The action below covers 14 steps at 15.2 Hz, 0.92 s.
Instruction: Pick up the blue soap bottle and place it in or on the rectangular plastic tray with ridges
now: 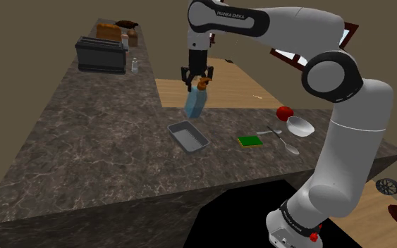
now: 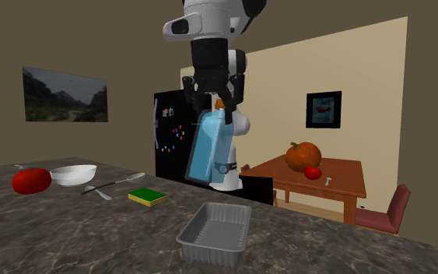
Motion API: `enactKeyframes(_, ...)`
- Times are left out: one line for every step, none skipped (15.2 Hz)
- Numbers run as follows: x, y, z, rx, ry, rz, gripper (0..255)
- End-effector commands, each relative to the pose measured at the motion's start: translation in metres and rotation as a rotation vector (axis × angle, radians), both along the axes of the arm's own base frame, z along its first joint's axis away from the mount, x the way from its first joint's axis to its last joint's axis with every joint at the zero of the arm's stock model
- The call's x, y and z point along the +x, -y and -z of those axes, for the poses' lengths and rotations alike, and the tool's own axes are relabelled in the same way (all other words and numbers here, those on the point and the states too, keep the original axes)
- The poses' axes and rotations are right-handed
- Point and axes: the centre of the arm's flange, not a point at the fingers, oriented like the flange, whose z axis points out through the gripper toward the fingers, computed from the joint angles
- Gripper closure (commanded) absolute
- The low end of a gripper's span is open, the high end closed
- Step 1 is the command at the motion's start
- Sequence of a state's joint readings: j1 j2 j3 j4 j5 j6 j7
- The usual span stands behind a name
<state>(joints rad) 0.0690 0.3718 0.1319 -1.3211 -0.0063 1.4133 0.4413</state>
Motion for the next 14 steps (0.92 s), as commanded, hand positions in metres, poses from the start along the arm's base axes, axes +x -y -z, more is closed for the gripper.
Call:
enactKeyframes(0.001, -0.002, 0.009, 0.0, 0.001, 0.001, 255)
enactKeyframes(0.001, -0.002, 0.014, 0.0, 0.001, 0.001, 255)
enactKeyframes(0.001, -0.002, 0.02, 0.0, 0.001, 0.001, 255)
enactKeyframes(0.001, -0.002, 0.025, 0.0, 0.001, 0.001, 255)
enactKeyframes(0.001, -0.002, 0.03, 0.0, 0.001, 0.001, 255)
enactKeyframes(0.001, -0.002, 0.036, 0.0, 0.001, 0.001, 255)
enactKeyframes(0.001, -0.002, 0.041, 0.0, 0.001, 0.001, 255)
enactKeyframes(0.001, -0.002, 0.046, 0.0, 0.001, 0.001, 255)
enactKeyframes(0.001, -0.002, 0.051, 0.0, 0.001, 0.001, 255)
enactKeyframes(0.001, -0.002, 0.057, 0.0, 0.001, 0.001, 255)
enactKeyframes(0.001, -0.002, 0.062, 0.0, 0.001, 0.001, 255)
enactKeyframes(0.001, -0.002, 0.067, 0.0, 0.001, 0.001, 255)
enactKeyframes(0.001, -0.002, 0.073, 0.0, 0.001, 0.001, 255)
enactKeyframes(0.001, -0.002, 0.078, 0.0, 0.001, 0.001, 255)
